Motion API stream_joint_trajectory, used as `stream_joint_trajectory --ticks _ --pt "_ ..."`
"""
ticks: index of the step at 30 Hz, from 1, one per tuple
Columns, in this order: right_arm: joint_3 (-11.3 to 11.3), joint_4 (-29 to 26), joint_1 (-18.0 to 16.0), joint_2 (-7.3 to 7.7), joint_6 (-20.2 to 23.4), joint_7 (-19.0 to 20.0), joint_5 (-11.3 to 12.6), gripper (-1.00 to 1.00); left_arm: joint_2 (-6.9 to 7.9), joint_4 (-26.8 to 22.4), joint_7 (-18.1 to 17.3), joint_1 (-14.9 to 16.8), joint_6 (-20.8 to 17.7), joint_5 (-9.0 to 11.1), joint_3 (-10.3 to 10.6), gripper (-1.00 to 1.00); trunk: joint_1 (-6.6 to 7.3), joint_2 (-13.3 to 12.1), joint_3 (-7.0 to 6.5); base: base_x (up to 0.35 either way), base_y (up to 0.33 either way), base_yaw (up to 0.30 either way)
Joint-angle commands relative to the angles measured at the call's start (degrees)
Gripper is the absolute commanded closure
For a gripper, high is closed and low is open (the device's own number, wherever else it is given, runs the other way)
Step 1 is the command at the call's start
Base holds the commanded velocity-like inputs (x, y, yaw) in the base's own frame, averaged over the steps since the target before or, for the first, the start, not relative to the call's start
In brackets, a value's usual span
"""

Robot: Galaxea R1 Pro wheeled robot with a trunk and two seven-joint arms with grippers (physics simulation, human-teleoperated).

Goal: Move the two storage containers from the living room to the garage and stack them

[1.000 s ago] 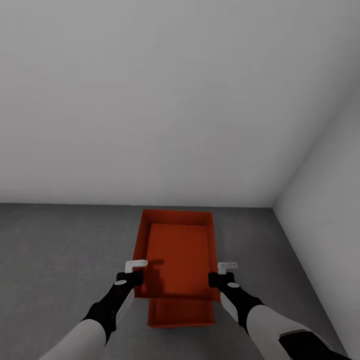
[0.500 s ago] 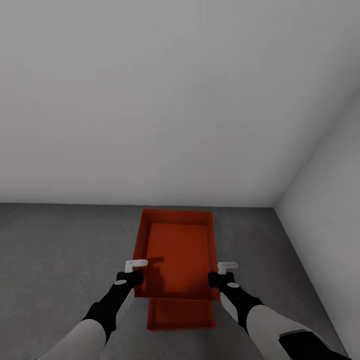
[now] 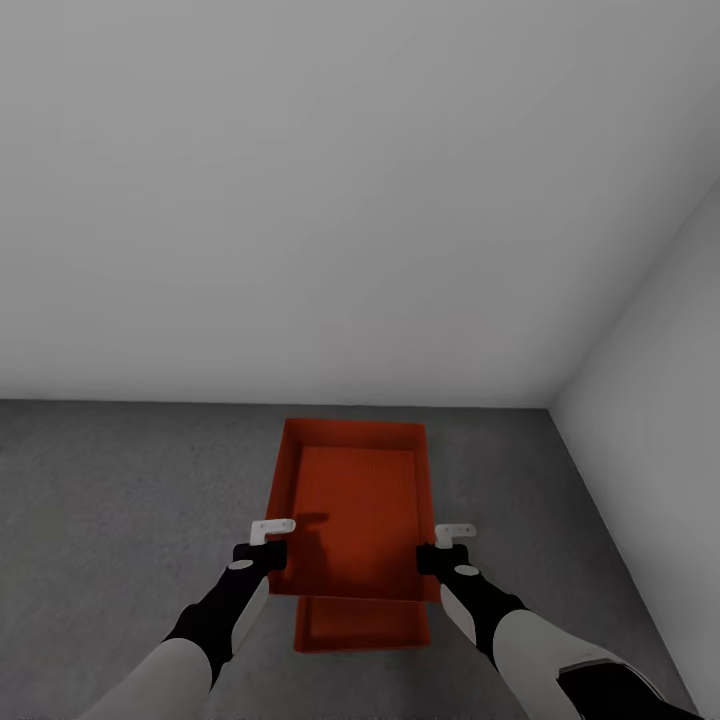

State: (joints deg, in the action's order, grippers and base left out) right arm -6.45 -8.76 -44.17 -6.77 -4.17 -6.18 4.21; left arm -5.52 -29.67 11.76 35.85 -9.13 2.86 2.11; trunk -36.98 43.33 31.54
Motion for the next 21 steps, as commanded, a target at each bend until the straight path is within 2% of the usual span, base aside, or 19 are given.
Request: stream_joint_trajectory --ticks 1,21 --pt "1.97 -0.12 -0.04 0.0 -2.95 -4.63 -0.08 1.0 -0.01 -0.04 2.91 0.01 -0.45 3.55 -0.96 1.0 -0.01 0.05 0.14 0.0 0.0 0.0" --pt "1.95 -0.12 -0.04 0.0 -2.95 -4.63 -0.08 1.0 -0.02 -0.05 2.91 0.01 -0.45 3.55 -0.96 1.0 -0.01 0.05 1.93 0.0 0.0 0.0"
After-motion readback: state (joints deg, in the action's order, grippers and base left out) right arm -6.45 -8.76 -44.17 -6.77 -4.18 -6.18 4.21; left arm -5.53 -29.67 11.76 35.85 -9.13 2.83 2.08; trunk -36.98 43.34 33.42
